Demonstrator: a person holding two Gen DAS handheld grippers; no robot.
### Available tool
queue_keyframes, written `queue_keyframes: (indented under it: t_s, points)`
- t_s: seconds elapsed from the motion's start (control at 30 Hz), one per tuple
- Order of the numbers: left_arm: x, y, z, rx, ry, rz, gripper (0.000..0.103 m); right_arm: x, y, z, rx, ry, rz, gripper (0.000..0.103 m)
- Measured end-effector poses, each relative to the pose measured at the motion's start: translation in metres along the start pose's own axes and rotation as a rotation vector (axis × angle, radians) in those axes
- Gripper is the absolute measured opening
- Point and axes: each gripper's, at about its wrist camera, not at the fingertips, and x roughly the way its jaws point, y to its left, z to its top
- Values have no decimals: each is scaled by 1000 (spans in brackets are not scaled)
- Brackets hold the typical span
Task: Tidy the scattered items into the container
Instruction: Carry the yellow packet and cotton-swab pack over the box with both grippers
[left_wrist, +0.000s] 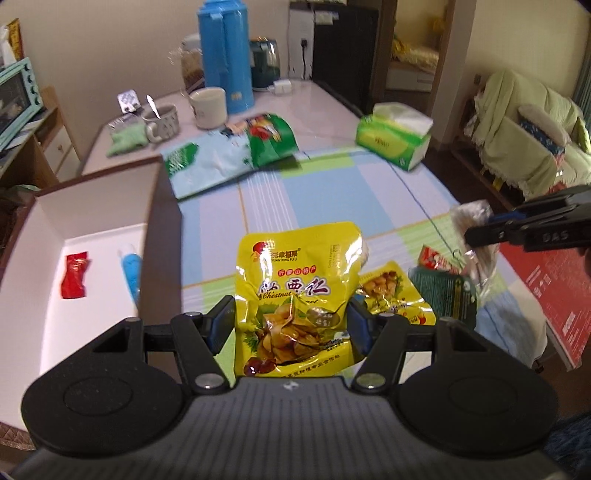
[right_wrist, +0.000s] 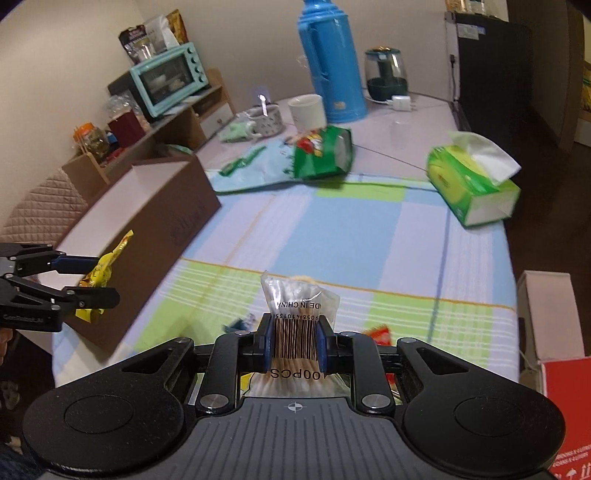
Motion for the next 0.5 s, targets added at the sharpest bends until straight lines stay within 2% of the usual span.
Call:
queue_keyframes:
  t_s: [0.23, 0.5]
  points:
    - [-45, 35, -3, -26, -56, 35, 59, 5, 37, 20, -21, -41, 61, 21]
    - [-74, 95, -8, -34, -77, 131, 59, 18, 96, 56, -66, -91, 176, 21]
